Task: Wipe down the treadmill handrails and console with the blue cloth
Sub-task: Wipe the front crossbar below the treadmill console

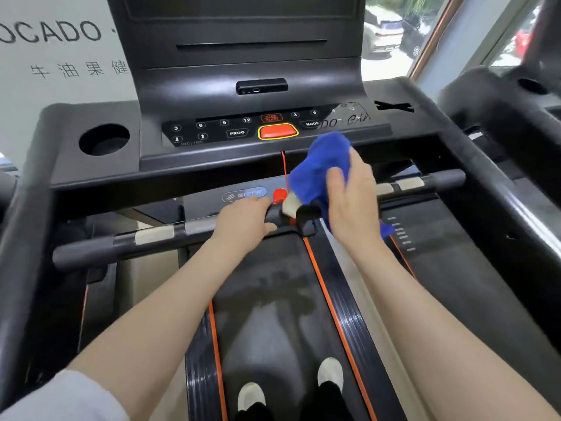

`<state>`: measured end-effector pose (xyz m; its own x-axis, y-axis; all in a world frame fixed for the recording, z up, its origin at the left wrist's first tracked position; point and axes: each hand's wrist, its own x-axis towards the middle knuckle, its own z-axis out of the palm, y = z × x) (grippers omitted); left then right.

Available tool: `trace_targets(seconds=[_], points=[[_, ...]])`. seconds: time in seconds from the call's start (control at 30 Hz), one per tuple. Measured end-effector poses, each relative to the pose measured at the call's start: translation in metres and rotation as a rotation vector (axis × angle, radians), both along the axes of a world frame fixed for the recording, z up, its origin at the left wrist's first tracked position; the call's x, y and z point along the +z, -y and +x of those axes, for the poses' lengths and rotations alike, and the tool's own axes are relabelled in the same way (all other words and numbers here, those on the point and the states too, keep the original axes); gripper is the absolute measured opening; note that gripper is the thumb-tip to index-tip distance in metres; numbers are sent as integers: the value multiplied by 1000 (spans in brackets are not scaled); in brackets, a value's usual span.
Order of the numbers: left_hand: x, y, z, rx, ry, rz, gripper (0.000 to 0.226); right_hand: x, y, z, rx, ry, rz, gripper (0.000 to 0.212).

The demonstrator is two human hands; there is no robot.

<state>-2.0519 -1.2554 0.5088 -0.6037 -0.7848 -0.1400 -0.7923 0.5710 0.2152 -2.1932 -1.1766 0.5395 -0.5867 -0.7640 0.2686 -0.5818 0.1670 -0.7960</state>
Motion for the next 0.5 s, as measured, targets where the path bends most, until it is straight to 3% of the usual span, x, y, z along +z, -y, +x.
trace_targets(seconds=[0.1,0.23,0.3,0.4,0.5], points=[[2,3,-2,51,-31,30,41,-29,11,-13,263,-99,259,76],[2,1,-2,105,-52,53,46,-60,13,-42,478,-575,435,62],[2,0,-3,133,-67,76,48,-58,15,-52,517,-656,408,57],[2,-1,-3,171,-101,97,50,-58,22,-61,491,-822,370,59],[1,-3,-3,194,-118,100,53,-56,30,-67,325,-931,431,51]])
